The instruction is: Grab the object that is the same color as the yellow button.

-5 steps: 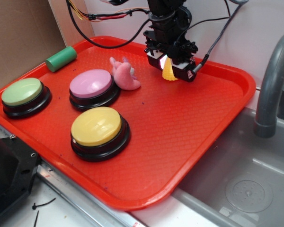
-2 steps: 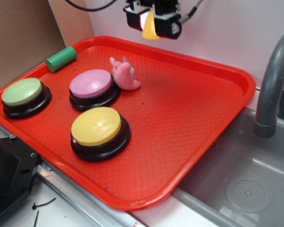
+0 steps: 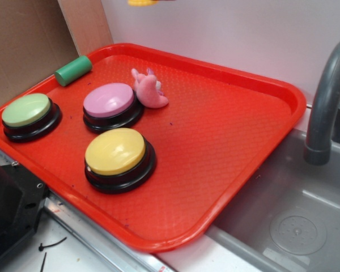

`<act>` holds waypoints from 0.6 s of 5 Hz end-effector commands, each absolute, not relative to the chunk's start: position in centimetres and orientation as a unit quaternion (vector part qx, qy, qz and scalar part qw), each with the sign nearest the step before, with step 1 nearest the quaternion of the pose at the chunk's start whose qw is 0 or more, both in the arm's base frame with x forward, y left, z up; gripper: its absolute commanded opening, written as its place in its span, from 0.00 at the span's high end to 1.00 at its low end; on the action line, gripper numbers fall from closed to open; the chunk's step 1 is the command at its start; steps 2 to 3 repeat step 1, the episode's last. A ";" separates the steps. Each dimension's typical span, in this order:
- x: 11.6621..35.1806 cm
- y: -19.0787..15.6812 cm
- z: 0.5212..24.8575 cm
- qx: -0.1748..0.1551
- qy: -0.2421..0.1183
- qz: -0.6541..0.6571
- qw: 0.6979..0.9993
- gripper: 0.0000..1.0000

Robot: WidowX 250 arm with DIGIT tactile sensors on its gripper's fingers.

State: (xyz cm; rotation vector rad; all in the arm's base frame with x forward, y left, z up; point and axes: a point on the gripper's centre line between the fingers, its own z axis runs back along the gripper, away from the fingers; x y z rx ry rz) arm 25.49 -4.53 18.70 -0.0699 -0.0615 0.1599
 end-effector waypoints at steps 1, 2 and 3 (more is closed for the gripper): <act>23.9 -6.0 20.0 -0.032 -0.062 0.023 0.997 0.94; 23.9 -6.0 20.0 -0.032 -0.062 0.023 0.997 0.94; 23.9 -6.0 20.0 -0.032 -0.062 0.023 0.997 0.94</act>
